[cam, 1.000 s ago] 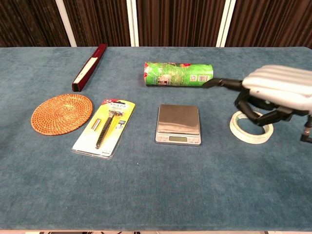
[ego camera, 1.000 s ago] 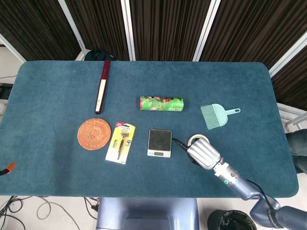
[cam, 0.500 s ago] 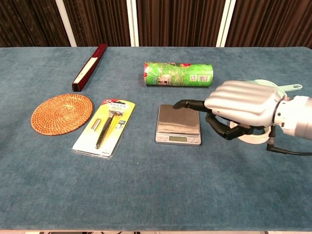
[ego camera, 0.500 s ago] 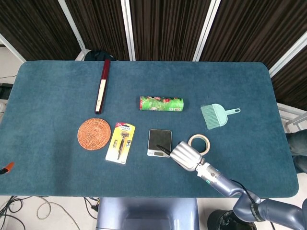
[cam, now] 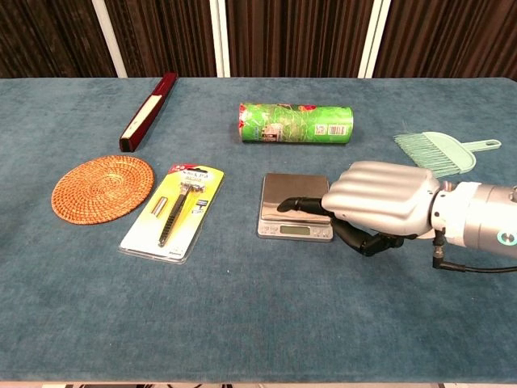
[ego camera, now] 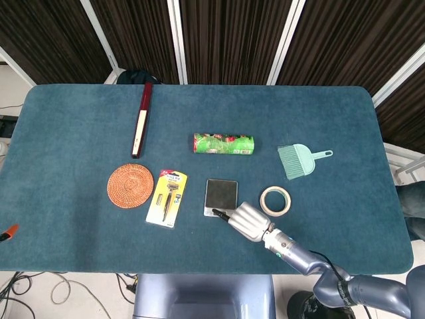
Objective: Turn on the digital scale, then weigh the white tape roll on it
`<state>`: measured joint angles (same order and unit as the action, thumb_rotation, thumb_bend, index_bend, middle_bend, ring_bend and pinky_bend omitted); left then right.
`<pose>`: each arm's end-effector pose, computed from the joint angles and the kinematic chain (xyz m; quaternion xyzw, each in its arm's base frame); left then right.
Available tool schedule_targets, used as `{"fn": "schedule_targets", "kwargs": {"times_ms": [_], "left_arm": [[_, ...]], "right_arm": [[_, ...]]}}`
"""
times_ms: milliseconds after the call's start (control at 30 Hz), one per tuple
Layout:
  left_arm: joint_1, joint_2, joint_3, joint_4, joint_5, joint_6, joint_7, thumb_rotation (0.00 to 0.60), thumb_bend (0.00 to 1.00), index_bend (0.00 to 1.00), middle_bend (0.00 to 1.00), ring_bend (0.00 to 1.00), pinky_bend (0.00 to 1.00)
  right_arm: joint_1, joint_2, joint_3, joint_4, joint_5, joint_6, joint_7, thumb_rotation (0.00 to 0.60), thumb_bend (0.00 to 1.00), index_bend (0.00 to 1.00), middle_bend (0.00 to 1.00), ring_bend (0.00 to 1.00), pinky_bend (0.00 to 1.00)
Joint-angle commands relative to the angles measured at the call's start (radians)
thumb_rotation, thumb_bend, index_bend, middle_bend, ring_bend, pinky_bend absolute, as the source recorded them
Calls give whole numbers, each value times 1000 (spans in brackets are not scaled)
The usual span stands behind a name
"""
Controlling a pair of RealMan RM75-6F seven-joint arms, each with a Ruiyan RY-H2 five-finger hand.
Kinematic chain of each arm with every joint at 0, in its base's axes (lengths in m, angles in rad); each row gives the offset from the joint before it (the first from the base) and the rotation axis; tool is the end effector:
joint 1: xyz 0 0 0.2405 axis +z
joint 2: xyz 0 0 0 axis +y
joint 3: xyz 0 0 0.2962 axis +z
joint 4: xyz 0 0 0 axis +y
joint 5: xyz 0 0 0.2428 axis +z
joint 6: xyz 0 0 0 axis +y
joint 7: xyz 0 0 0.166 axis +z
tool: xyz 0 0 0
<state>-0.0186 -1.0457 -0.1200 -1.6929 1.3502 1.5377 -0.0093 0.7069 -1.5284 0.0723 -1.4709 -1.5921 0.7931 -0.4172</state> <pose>-0.3728 0.1977 0.1931 -0.5078 -0.4047 -0.3867 0.6549 -0.1682 -0.3327 -0.0935 0.8913 -0.1651 0.2977 0.2994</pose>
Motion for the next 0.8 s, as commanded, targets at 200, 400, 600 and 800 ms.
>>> {"fn": "schedule_targets", "kwargs": {"times_ms": [200, 400, 600, 800], "left_arm": [[-1, -2, 1, 0, 3, 0, 4, 600, 0, 0, 0, 0, 0], [0, -1, 1, -1, 3, 0, 3, 600, 0, 0, 0, 0, 0], [-1, 0, 0, 0, 0, -1, 0, 600, 0, 0, 0, 0, 0], [-1, 2, 1, 0, 2, -2, -5, 600, 0, 0, 0, 0, 0]], "right_arm": [[7, -16, -12, -1, 11, 2, -20, 600, 903, 6, 766, 828, 673], [18, -34, -8, 0, 41, -4, -45, 600, 904, 6, 766, 828, 673], [35, -43, -3, -7, 81, -24, -86, 600, 904, 6, 767, 829, 673], [51, -49, 10, -14, 136, -43, -124, 600, 903, 6, 769, 830, 673]]}}
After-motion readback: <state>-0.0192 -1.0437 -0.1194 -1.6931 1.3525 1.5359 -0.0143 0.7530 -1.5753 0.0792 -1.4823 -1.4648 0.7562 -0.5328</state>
